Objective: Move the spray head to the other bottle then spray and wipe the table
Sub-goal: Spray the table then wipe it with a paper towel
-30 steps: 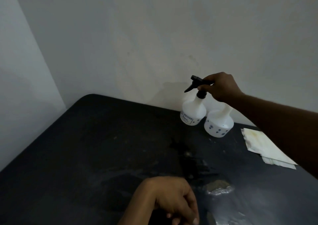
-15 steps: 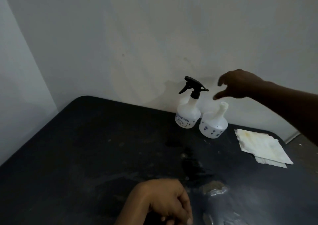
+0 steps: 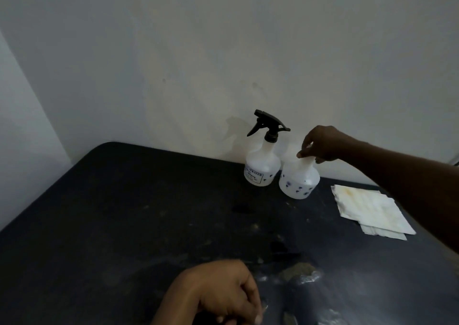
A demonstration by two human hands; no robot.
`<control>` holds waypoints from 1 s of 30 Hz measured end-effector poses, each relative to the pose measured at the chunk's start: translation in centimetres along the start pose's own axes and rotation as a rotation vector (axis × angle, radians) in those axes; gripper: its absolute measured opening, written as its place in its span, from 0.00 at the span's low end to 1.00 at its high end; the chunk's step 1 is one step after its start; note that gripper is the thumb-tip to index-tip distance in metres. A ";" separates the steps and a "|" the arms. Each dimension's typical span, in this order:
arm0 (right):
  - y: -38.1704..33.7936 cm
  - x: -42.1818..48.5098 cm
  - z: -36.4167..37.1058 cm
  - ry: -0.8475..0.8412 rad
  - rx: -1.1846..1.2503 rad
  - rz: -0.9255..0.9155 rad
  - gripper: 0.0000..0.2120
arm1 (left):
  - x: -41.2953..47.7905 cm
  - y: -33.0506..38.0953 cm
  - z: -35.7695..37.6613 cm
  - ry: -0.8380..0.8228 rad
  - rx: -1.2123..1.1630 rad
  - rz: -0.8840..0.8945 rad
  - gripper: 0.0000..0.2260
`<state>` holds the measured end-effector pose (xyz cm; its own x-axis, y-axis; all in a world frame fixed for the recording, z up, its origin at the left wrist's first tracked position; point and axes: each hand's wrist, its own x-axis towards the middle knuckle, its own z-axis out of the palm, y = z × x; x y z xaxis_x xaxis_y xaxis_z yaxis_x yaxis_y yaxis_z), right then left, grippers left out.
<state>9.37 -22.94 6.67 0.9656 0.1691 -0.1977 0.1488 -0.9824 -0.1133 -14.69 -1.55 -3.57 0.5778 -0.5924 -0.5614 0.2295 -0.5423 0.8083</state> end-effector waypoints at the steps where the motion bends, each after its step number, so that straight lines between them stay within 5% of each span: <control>1: 0.0 0.1 -0.1 0.025 -0.029 -0.021 0.16 | 0.0 0.0 0.0 0.003 0.000 0.001 0.08; 9: -0.2 1.1 0.3 0.114 -0.103 -0.115 0.15 | -0.1 0.3 0.2 0.016 0.037 0.027 0.07; 17: 0.2 -0.2 -1.2 0.158 -0.084 -0.117 0.32 | -0.1 0.3 0.2 0.010 0.004 -0.001 0.07; 23: 6.7 -3.9 -1.2 0.439 -0.055 -0.130 0.13 | 1.1 -0.9 0.9 0.136 0.200 0.031 0.04; 25: 9.4 -4.9 0.5 0.425 -0.055 -0.045 0.10 | 1.8 -1.3 1.1 0.166 0.320 0.036 0.06; 28: 12.7 -5.7 3.7 0.316 -0.019 0.076 0.09 | 2.6 -1.4 0.7 -0.034 0.139 -0.012 0.10; 30: 14.4 -6.0 5.7 0.261 0.010 0.126 0.08 | 3.5 -1.2 0.6 0.013 0.054 0.053 0.10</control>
<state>4.48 -37.66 0.67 0.9988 0.0184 0.0461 0.0235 -0.9933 -0.1134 -13.48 -3.32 -6.61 0.5979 -0.6138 -0.5156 0.1556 -0.5420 0.8258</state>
